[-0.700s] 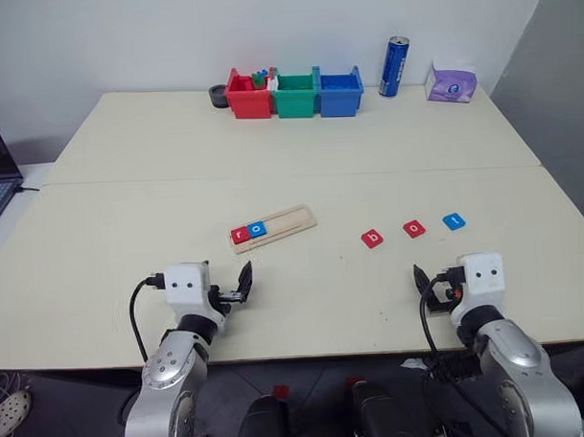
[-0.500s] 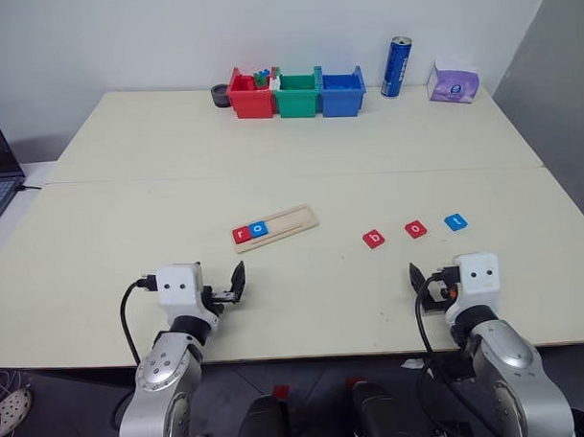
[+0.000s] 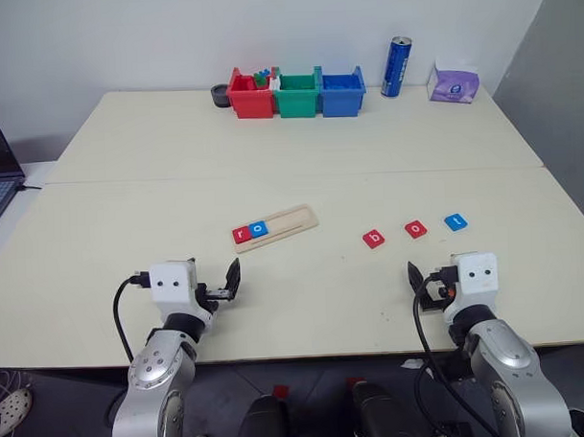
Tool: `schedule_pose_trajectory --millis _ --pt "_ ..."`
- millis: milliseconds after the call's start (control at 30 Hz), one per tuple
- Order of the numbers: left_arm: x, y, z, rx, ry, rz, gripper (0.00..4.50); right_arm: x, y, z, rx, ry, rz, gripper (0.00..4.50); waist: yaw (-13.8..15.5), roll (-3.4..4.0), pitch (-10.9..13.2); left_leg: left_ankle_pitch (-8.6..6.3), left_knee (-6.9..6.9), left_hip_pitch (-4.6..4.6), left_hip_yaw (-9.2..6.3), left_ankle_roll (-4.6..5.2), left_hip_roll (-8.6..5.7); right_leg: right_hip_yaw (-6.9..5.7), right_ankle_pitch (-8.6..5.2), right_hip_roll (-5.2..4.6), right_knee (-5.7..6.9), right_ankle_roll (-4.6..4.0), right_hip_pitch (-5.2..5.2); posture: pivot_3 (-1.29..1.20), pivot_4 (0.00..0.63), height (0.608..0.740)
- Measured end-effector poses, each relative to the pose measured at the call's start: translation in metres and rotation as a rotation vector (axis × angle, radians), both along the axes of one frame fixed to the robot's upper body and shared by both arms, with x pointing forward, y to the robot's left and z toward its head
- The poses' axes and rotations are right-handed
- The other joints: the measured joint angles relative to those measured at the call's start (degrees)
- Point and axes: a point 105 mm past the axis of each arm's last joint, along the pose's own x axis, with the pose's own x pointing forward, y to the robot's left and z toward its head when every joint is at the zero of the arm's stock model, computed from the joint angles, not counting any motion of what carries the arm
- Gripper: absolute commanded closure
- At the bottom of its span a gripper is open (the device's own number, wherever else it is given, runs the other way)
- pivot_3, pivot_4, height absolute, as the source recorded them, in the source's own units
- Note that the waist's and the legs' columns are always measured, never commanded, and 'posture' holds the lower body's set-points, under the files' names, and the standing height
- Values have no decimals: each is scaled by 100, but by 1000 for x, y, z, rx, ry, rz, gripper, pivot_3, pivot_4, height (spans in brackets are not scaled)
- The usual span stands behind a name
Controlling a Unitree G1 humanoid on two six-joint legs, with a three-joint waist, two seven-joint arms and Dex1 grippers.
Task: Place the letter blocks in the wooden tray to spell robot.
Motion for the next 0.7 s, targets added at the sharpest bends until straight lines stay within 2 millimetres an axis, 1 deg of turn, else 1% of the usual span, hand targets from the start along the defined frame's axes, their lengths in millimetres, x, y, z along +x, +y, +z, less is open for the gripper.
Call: schedule_pose_trajectory --millis 167,233,367,433,467,567,633,700 --pt "3 -2 4 0 -14 -12 0 2 0 4 -12 -12 18 30 0 0 0 0 0 0 1 0 0 0 0 0 0 0 0 0 150 740" --pt "5 -1 6 7 -21 -30 0 4 2 8 -20 -19 59 30 0 0 0 0 0 1 2 0 -1 0 0 1 1 0 0 0 150 740" --pt "15 6 20 31 -57 -75 0 13 5 27 -28 -50 180 30 0 0 0 0 1 3 1 0 -3 -4 1 2 2 0 2 0 150 740" --pt "22 9 27 60 -66 -128 0 18 11 43 -10 -60 294 30 -2 0 1 0 0 2 3 1 -4 -3 1 4 2 -1 0 0 150 740" --pt "24 9 32 80 -72 -163 0 20 14 54 1 -76 360 30 -4 -1 0 0 0 3 1 1 -3 -5 2 5 1 -1 2 0 150 740" --pt "32 7 44 117 -77 -296 0 19 33 87 29 -103 606 30 -3 -1 1 0 -2 2 -4 2 -2 -11 1 6 -2 -1 3 0 150 740" --pt "38 6 47 123 -67 -370 0 14 44 99 31 -94 738 30 -1 -1 1 0 -2 -1 -7 2 -2 -15 1 6 -3 -1 2 0 150 740" --pt "43 7 49 138 -50 -439 0 9 52 108 35 -72 858 30 0 -1 1 -1 -1 -4 -10 2 -2 -19 1 6 -7 -2 2 0 150 740"
